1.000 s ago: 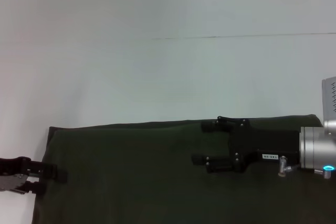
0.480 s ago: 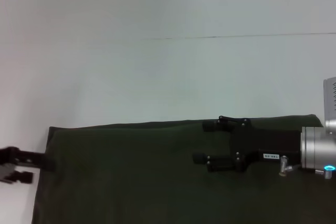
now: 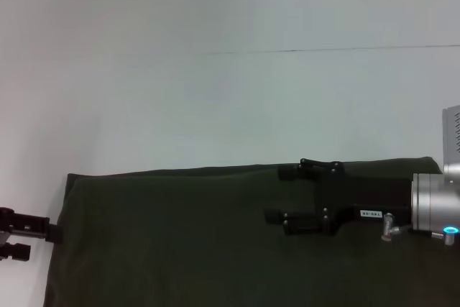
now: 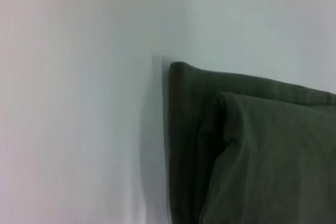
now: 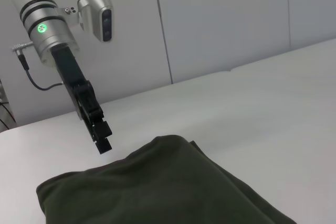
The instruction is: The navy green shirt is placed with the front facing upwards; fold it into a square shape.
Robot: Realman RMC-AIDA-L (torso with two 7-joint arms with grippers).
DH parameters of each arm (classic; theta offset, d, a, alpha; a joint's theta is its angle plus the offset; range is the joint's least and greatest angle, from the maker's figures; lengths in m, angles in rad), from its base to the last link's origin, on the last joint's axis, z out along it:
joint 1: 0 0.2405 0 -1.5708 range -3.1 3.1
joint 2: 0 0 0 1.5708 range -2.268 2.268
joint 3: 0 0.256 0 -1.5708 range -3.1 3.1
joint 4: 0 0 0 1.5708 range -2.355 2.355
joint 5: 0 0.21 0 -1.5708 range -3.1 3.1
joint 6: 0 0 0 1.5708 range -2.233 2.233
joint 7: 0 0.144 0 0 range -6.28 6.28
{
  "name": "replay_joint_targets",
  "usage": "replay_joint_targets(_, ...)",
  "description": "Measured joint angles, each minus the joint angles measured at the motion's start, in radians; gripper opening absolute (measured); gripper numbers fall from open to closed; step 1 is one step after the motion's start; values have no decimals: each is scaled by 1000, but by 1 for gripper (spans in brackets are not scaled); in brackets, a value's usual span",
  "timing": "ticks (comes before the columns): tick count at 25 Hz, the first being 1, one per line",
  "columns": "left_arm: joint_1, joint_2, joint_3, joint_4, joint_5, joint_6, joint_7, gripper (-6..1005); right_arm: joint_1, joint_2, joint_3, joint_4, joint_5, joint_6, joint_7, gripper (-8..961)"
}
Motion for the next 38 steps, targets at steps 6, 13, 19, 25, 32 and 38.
replay_joint_targets(6,5,-7,1,-4,0,-21,17,893,0,0,-2,4,0,0,0,908)
replay_joint_targets(13,15,-14,2,-28,0,-42,46,892,0,0,-4,8,0,0,0,908)
replay_joint_targets(19,20,-15,16,-48,0,-52,49,892,0,0,-3,8,0,0,0,908)
replay_joint_targets(25,21,-18,41,-55,0,-67,49,893,0,0,-3,8,0,1,1,908)
replay_joint_targets(32,20,-18,42,-56,0,-70,49,893,0,0,-3,9,-4,2,4,908)
replay_joint_targets(38,20,-18,42,-56,-1,-68,45,893,0,0,-3,9,-5,2,5,907)
